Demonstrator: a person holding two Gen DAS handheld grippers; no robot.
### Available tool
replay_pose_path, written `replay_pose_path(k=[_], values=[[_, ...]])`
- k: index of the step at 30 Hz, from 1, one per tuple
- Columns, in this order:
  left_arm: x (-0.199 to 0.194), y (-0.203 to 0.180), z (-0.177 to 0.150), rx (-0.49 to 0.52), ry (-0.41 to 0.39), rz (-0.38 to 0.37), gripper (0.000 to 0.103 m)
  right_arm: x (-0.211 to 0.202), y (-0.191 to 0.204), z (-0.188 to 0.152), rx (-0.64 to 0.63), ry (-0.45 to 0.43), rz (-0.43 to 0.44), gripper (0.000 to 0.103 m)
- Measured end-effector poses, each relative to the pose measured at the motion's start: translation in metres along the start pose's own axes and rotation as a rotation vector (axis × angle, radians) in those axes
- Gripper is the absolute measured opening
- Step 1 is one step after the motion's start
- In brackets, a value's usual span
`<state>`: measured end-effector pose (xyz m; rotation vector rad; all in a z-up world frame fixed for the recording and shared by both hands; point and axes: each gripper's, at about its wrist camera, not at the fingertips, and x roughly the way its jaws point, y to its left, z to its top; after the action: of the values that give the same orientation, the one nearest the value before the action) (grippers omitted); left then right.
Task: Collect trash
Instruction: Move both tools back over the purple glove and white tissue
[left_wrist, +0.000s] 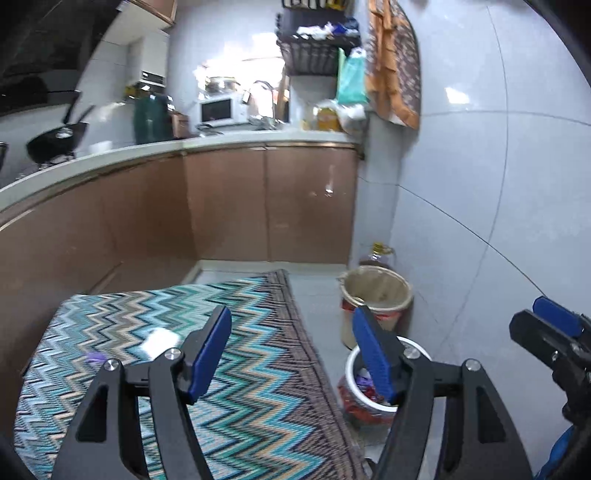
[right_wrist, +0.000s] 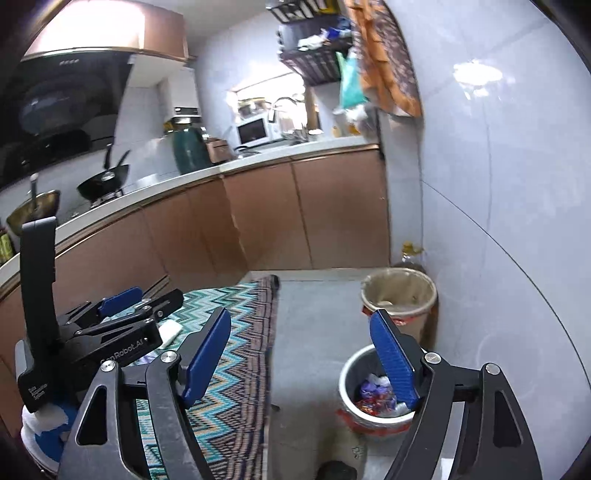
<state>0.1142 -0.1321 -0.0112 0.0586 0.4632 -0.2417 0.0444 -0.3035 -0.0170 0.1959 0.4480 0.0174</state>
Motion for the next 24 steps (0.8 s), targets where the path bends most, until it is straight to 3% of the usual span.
replay_pose_path(k=[13, 24], values=[[-0.073, 0.059, -0.016, -0.014, -0.093, 0.071, 0.071, -0.028, 0.052, -0.001, -0.075, -0.025, 0.02, 0.077], [-0.1, 0.102, -0.027, -0.064, -0.136, 0.106, 0.071, -0.05, 0.085, 0.002, -0.144, -0.05, -0.014, 0.077]])
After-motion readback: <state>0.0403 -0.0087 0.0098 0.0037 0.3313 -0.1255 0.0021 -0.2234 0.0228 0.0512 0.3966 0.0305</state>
